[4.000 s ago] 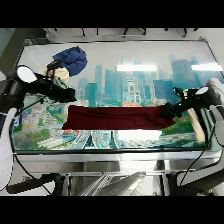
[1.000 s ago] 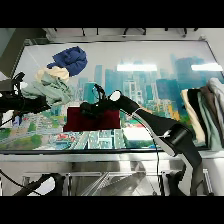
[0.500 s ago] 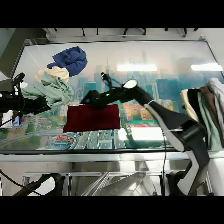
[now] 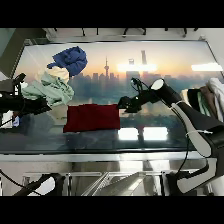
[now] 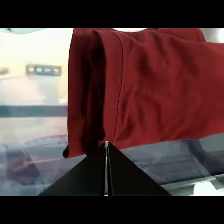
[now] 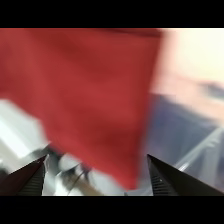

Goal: Fold the shirts.

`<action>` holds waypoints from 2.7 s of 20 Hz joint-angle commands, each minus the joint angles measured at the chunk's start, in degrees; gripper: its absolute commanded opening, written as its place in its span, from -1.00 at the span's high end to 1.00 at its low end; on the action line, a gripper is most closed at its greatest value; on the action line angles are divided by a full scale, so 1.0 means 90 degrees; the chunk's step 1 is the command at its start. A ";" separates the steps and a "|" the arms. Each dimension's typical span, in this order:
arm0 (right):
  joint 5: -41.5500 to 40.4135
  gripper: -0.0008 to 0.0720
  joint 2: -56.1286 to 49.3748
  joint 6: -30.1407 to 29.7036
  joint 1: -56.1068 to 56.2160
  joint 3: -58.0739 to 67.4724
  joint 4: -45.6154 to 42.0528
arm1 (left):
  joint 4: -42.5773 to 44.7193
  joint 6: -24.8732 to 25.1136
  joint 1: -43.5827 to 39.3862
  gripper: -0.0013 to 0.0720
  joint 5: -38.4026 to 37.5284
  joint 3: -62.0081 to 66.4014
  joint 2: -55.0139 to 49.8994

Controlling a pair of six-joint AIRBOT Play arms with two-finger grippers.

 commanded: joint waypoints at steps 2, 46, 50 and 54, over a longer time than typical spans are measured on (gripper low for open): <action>-0.0843 -0.94 -0.0364 -0.0359 -0.0170 -0.0401 0.0381 | 0.0010 0.0000 -0.0041 0.93 -0.0158 -0.0002 0.0005; -0.0602 0.89 0.2637 -0.1064 -0.3815 0.2312 0.1469 | -0.0748 0.0005 -0.1144 0.93 0.0073 0.0996 -0.0007; -0.0199 0.90 0.1144 -0.1061 -0.4316 0.4517 0.1474 | -0.0750 0.0005 -0.1144 0.93 0.0202 0.0996 -0.0010; -0.0342 0.90 0.0294 -0.1073 -0.4847 0.5340 0.1926 | -0.0748 0.0002 -0.1144 0.93 0.0194 0.0996 -0.0007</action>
